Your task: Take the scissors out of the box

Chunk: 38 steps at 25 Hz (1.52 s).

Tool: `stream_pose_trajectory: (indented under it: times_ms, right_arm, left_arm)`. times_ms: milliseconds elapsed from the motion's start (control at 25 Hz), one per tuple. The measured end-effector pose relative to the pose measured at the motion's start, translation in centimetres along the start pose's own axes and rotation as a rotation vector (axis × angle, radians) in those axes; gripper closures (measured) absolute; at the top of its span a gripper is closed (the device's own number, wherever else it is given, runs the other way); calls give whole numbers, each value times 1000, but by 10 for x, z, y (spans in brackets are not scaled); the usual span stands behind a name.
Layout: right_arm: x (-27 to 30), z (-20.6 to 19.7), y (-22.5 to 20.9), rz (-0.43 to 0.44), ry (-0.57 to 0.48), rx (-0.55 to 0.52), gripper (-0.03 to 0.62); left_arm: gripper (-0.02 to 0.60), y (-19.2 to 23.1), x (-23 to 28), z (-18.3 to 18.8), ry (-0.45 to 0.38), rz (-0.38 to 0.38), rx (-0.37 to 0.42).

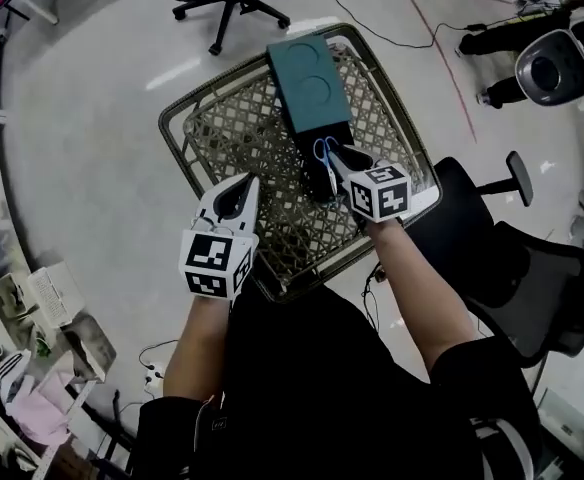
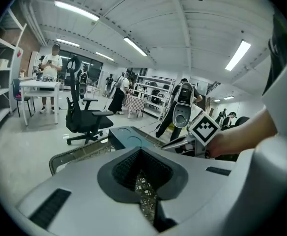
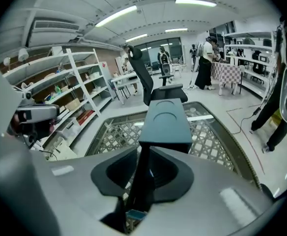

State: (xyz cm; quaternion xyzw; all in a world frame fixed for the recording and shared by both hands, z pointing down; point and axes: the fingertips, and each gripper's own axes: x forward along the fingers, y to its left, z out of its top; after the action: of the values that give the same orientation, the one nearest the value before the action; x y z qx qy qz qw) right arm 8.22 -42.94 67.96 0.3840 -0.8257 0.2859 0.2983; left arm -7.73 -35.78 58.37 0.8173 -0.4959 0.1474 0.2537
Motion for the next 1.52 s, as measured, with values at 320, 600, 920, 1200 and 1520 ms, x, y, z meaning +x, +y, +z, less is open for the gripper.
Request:
stream_pose_trajectory:
  times_ms: [320,600,920,1200,1520]
  right_arm:
    - [68,-31,-26,-69,183,38,487]
    - [89,-56,-47,-139,280,29,482]
    - [98,-77,-53,-178,332,59,467]
    - [100,-77,-54,-188,364,21,471]
    - [88,-61,-46,-178,313,8,507]
  left_arm:
    - [581,26,39,-26,63,-52,-54]
    - [581,42,57,-39,104,-81,-67]
    - [581,45,59,-54,138,-119,-77]
    - [581,40,50,-59,150,-142,-69]
    - [581,35,32,-50,119,-140,-20]
